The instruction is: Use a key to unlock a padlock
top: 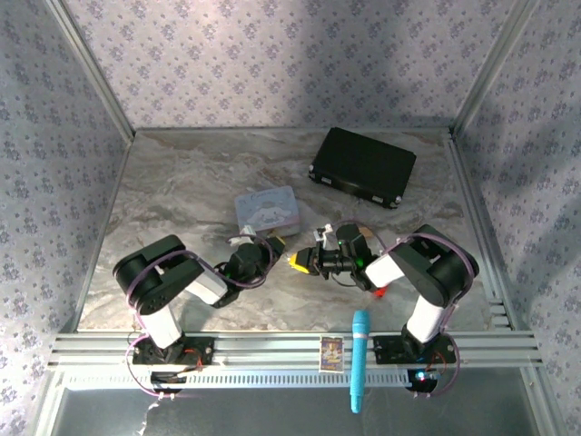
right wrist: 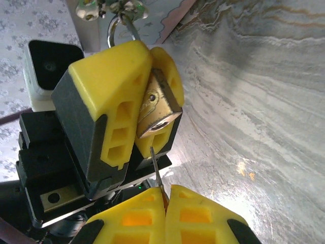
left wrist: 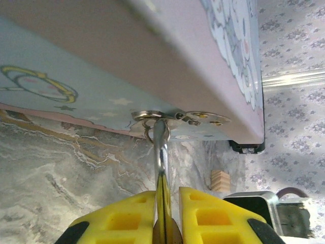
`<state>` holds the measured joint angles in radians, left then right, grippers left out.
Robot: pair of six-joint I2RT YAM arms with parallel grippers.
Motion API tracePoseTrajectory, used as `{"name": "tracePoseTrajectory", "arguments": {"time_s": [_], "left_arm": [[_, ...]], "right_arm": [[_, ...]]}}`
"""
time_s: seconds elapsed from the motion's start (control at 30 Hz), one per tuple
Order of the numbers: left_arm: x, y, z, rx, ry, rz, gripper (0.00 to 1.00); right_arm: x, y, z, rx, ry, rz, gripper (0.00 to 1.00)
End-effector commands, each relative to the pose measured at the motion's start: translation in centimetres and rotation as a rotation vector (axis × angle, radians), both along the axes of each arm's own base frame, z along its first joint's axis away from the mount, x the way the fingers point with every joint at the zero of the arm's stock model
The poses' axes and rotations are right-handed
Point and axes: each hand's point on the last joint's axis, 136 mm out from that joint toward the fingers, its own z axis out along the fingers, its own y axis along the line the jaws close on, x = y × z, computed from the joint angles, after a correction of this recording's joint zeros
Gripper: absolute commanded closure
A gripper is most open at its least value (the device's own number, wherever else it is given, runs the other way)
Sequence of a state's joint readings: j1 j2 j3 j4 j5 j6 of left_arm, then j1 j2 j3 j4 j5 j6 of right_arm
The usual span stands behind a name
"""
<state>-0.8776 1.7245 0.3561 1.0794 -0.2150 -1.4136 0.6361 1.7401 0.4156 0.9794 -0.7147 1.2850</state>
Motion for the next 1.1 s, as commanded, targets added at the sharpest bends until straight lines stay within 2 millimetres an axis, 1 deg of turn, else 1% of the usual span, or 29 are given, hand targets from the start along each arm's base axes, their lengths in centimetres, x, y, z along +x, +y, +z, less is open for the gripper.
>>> {"name": "tracePoseTrajectory", "arguments": {"time_s": [0.0,0.23,0.47,0.57,0.67,0.83,1.07], "left_arm": [[-0.3,-0.3,-0.3,-0.080,0.057,0.015,0.96],[-0.4,-0.4,-0.3,-0.074,0.065,0.009,0.97],[-0.5,-0.6,-0.5,-0.067,0.081,0.006,0.97],[-0.4,-0.8,-0.5,-0.066,0.097,0.004,0.97],[-0.4,-1.2,-0.1,-0.086,0.096,-0.003,0.97],[-0.4,-1.0,-0.3,-0.089,0.106,0.009,0.97],[-0.7,-1.4,0.1,-0.099,0.107,-0.006,0.96]], "right_arm": [[0.0,0.0,0.0,0.041,0.048,0.000,1.00],[1.1,0.8,0.6,0.096,0.053,-0.010,1.00],[1.5,1.1,1.1,0.112,0.037,-0.016,1.00],[1.5,1.1,0.7,0.105,0.042,-0.016,1.00],[1.4,1.2,0.4,0.103,0.052,-0.014,1.00],[1.5,0.9,0.1,0.102,0.056,-0.029,1.00],[2.2,0.9,0.7,0.126,0.036,-0.053,1.00]]}}
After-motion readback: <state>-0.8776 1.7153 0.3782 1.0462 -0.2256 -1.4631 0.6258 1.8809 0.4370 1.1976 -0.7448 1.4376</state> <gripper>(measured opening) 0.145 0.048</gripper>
